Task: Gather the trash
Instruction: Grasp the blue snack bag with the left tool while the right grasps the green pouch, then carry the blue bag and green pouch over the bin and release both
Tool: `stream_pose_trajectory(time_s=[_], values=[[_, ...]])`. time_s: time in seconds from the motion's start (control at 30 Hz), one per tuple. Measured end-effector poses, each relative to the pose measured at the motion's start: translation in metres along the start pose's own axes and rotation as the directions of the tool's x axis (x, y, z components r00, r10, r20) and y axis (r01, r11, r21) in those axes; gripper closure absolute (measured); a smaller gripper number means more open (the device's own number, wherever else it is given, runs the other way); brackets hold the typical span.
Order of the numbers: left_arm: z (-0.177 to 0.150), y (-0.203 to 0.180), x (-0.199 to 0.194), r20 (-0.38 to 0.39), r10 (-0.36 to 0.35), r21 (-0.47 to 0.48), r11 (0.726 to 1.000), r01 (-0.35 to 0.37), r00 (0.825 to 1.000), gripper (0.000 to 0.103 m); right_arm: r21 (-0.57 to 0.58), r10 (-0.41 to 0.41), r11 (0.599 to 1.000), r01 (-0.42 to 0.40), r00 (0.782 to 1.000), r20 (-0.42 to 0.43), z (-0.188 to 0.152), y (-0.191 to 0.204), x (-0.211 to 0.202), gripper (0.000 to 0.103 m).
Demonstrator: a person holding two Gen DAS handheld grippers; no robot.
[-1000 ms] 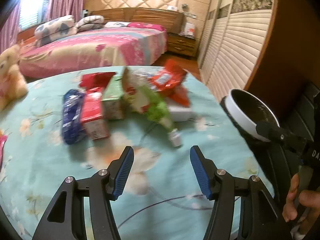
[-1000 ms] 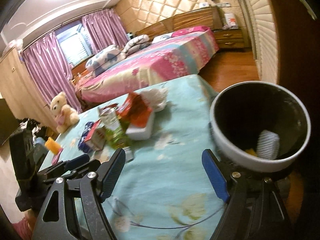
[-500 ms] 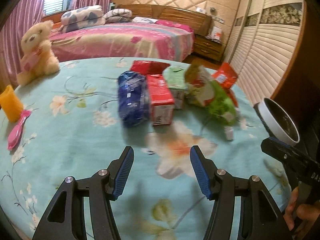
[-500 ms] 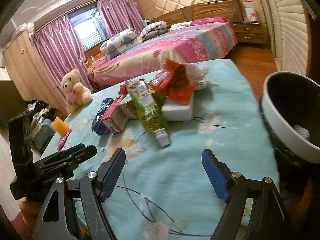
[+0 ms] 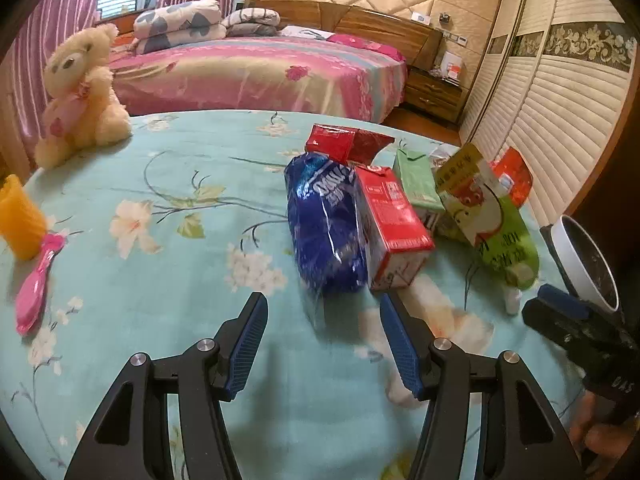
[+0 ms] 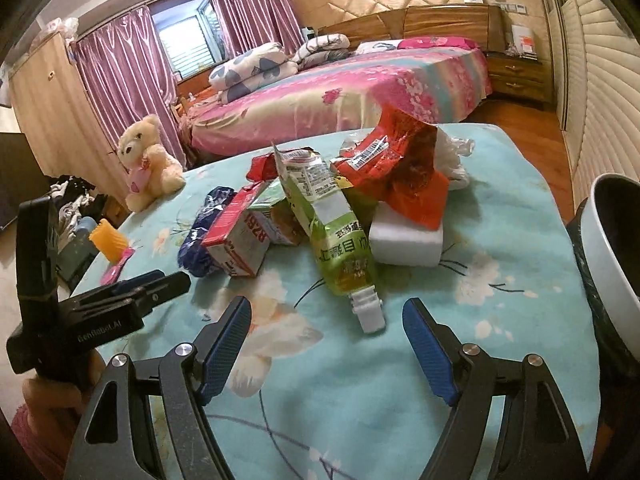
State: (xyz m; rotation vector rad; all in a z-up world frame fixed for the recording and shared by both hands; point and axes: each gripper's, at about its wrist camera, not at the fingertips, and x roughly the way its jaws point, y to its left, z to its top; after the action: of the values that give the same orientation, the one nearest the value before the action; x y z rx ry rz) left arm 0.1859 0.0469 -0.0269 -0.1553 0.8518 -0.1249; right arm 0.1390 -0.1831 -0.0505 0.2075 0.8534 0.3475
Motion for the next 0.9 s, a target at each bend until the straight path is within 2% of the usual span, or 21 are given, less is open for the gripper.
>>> stream_pose_trajectory(time_s=[0.1,0.33,0.4,0.43,0.5,0.53,0.67,0.9], values=[[0.008,0.004,0.012,-0.011,-0.023,-0.004,1.0,0.023,1.0,0.045,0.006,-0.01,1.0,0.01,1.0,-0.021,0.003,-0.003,0.008,0.027],[0.014,0.009,0.034,-0.038,-0.063,-0.008,0.998,0.063,0.997,0.047,0.01,-0.028,1.0,0.029,0.996,-0.08,0.007,-0.007,0.028,0.045],[0.014,0.01,0.037,-0.033,-0.067,-0.01,0.998,0.067,0.997,0.058,0.011,-0.029,0.999,0.03,0.995,-0.092,0.007,-0.008,0.031,0.052],[0.015,0.011,0.039,-0.035,-0.061,-0.011,0.998,0.06,0.998,0.071,0.013,-0.029,0.999,0.03,0.995,-0.096,0.008,-0.008,0.032,0.058],[0.014,0.012,0.042,-0.038,-0.064,-0.016,0.998,0.063,0.997,0.078,0.016,-0.025,1.0,0.027,0.995,-0.099,0.008,-0.009,0.034,0.071],[0.014,0.013,0.042,-0.037,-0.067,-0.017,0.998,0.066,0.997,0.083,0.016,-0.023,1.0,0.025,0.995,-0.101,0.008,-0.01,0.034,0.084],[0.01,0.01,0.034,0.0,-0.032,0.016,0.999,0.032,0.999,0.091,-0.001,-0.026,1.0,0.026,0.996,-0.084,0.008,-0.008,0.03,0.085],[-0.005,0.005,0.006,0.07,-0.01,0.03,1.0,0.008,0.997,0.093,-0.032,-0.011,0.999,0.01,0.999,-0.041,0.003,0.002,0.013,0.085]])
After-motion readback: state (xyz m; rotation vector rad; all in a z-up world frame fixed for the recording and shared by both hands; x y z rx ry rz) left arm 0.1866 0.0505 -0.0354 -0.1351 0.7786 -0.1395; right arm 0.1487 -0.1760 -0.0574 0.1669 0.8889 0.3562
